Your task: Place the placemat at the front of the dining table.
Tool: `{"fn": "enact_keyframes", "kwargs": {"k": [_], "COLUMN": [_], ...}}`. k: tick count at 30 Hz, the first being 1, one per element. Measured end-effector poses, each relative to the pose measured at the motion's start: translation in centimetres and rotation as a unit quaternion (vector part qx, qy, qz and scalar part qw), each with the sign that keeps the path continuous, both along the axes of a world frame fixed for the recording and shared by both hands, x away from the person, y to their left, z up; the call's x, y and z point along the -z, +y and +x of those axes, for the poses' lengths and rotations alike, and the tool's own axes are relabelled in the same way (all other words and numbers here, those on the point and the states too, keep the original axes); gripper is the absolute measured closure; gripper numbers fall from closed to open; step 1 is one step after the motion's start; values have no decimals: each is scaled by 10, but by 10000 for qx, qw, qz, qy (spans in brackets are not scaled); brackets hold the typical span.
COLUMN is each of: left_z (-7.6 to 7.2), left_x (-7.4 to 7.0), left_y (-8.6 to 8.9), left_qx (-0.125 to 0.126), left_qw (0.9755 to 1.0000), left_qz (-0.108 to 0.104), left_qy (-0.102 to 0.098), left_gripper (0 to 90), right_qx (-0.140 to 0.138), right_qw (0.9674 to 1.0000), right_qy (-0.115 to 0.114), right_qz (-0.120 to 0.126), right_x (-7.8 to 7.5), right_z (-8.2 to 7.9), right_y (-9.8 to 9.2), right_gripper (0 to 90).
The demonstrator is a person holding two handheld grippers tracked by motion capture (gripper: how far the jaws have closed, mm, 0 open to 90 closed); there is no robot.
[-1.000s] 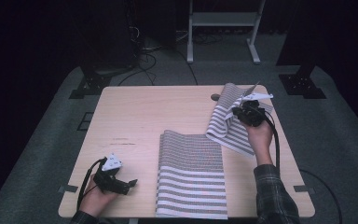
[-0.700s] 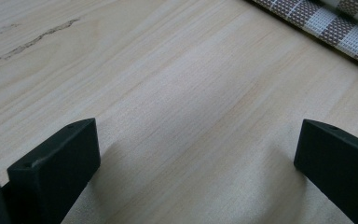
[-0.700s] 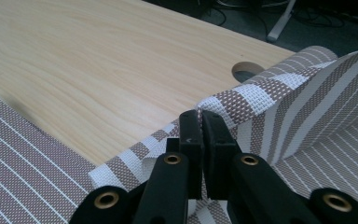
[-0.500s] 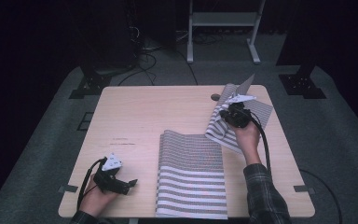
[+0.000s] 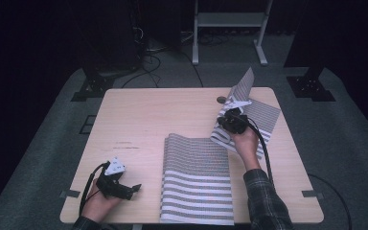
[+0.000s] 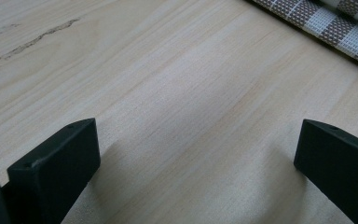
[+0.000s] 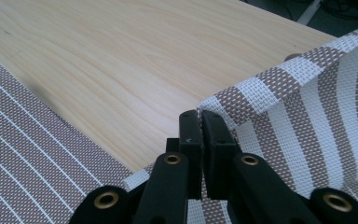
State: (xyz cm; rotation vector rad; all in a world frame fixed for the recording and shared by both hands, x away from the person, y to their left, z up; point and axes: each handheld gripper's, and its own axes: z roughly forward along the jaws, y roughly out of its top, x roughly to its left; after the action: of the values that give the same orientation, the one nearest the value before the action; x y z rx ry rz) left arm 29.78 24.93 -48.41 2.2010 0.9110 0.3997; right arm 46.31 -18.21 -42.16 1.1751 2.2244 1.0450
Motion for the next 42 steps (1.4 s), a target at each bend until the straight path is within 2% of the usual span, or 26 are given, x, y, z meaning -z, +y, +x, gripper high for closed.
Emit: {"fn": "enact_keyframes", "kwargs": {"k": [13, 22, 25, 37, 42], "left_z": [0, 0, 0, 0, 0], "left_x": [0, 0, 0, 0, 0], "left_y": [0, 0, 0, 0, 0], "left_qx": [4, 12, 14, 6, 6], "left_qw": [10000, 10000, 10000, 10000, 10000], "left_qz": [11, 7, 9, -6, -9], "left_qy": [10, 6, 6, -1, 0], "left_gripper": [0, 0, 0, 0, 0], "right_qx": [-199, -417, -494, -757, -827], "right_qw": [9998, 9990, 9986, 9969, 9964], "right_qy": [45, 29, 7, -153, -162], "right_qz": [-6, -145, -202, -179, -87], "right_x": [7, 8, 7, -4, -6], "right_z": [1, 2, 2, 1, 2], "right_y": [22, 39, 48, 75, 83], "right_gripper": [872, 872, 872, 870, 870]}}
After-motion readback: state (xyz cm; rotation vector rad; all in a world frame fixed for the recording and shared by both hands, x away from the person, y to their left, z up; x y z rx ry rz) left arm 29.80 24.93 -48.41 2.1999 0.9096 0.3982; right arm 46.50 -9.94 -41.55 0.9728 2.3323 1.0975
